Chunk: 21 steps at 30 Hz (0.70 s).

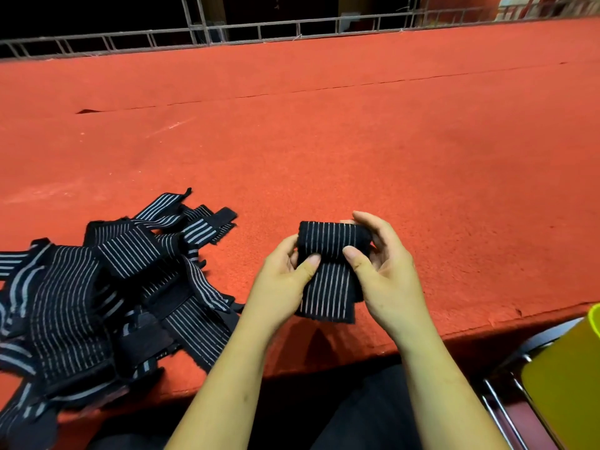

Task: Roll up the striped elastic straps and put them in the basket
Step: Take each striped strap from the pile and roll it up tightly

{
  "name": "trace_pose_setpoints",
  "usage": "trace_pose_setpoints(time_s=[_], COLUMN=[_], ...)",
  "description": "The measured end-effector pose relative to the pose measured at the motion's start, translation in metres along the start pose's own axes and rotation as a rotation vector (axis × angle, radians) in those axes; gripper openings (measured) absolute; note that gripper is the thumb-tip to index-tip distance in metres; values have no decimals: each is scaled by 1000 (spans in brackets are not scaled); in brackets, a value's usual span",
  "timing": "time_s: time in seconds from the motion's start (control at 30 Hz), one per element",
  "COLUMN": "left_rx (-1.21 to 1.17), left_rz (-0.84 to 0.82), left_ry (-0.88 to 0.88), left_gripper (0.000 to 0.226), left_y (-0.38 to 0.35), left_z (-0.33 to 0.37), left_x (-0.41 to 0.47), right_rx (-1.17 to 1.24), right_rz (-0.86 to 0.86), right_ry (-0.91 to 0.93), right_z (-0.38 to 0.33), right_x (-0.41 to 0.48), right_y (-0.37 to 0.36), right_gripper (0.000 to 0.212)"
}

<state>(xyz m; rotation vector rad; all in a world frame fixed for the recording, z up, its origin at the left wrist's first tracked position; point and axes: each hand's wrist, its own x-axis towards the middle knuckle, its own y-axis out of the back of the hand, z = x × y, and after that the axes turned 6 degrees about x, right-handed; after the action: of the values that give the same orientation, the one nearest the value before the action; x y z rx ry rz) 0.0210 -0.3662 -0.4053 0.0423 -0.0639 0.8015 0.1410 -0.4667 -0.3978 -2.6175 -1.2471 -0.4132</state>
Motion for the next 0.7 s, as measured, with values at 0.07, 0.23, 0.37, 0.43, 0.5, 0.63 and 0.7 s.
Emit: trace_pose_setpoints(time_s=[0.07, 0.23, 0.37, 0.43, 0.5, 0.63, 0.7], left_rx=[-84, -198, -181, -59, 105, 61, -118], left_rz=[-33, 46, 48, 44, 81, -23, -60], left_ry=[53, 88, 17, -25, -27, 100, 177], left_gripper=[36, 40, 29, 37, 45, 23, 22], left_y=[1, -8, -4, -2, -2, -1, -3], left_z=[0, 2, -5, -10, -13, -18, -14], left_x=[0, -1, 1, 2, 3, 5, 5], right_rx=[-122, -163, -77, -70, -25, -42, -24], right_rz=[-23, -99, -88, -69, -59, -63, -113], right_ry=[59, 150, -54, -173, -200, -94, -89], right_z=[3, 6, 8, 13, 17, 18, 19], right_x=[1, -3, -2, -1, 0, 2, 4], right_y=[2, 1, 1, 1, 1, 8, 11], right_gripper=[45, 40, 20, 26, 25, 24, 32])
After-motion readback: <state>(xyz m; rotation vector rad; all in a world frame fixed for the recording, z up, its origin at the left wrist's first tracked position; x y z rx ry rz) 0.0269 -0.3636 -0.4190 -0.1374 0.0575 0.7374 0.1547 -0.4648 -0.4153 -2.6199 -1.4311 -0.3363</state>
